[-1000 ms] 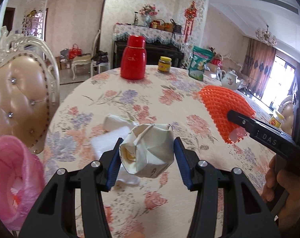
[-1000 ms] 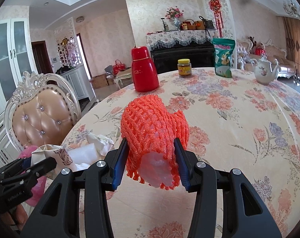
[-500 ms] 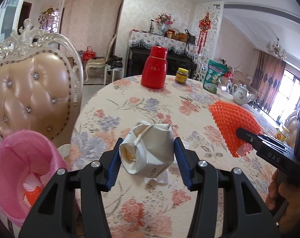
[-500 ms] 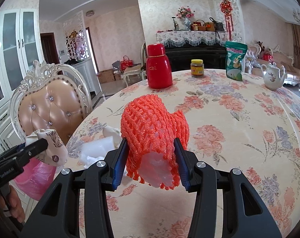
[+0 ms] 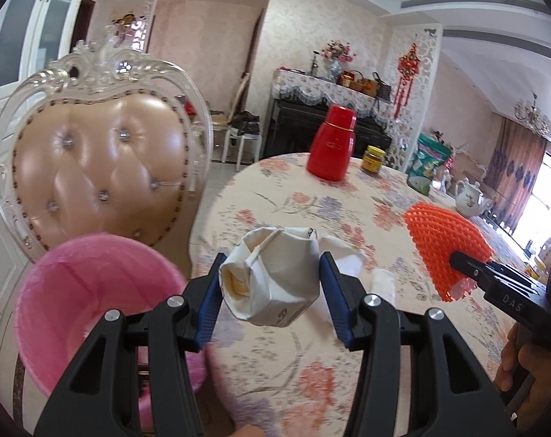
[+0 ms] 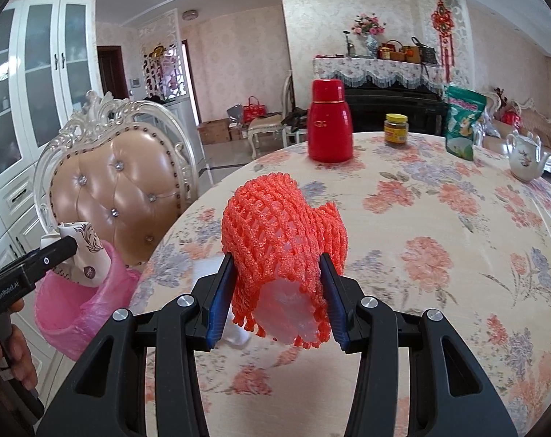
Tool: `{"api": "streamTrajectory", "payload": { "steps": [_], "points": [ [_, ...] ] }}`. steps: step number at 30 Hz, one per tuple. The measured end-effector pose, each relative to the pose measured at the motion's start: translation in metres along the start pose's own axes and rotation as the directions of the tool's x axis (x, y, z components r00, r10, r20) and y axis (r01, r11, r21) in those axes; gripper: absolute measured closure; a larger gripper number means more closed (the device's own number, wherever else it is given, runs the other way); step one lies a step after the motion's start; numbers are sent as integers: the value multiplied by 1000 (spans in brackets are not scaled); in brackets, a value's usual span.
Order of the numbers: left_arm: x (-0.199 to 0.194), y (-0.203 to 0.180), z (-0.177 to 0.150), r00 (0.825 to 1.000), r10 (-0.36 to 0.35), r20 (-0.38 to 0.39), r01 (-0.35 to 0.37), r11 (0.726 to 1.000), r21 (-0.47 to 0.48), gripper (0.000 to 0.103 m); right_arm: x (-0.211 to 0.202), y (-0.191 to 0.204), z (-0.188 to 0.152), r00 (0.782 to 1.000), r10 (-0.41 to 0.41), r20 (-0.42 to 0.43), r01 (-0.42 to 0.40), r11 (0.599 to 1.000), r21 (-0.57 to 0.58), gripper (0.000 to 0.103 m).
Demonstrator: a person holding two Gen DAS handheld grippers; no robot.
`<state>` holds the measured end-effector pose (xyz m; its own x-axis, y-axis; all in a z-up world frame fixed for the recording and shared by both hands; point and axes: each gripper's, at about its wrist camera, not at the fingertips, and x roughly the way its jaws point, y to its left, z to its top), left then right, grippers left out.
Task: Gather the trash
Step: 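Carry the paper cup and orange net over the pink wastebasket with both tools, then open both tools to drop the cup and net into the wastebasket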
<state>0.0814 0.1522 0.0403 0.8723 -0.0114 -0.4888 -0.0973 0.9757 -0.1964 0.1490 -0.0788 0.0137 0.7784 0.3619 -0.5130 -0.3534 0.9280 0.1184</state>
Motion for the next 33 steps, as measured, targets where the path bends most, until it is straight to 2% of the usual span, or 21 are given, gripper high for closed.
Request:
{"api": "streamTrajectory", "payload": {
  "steps": [19, 33],
  "points": [
    [-38, 110, 2, 986, 162, 35, -157, 981, -113, 53, 27, 107, 7, 989, 142, -38, -145, 982, -121, 58],
    [-61, 152, -4, 974, 225, 37, -216, 963, -160, 53, 43, 194, 9, 963, 260, -78, -270, 939, -212, 58]
  ]
}}
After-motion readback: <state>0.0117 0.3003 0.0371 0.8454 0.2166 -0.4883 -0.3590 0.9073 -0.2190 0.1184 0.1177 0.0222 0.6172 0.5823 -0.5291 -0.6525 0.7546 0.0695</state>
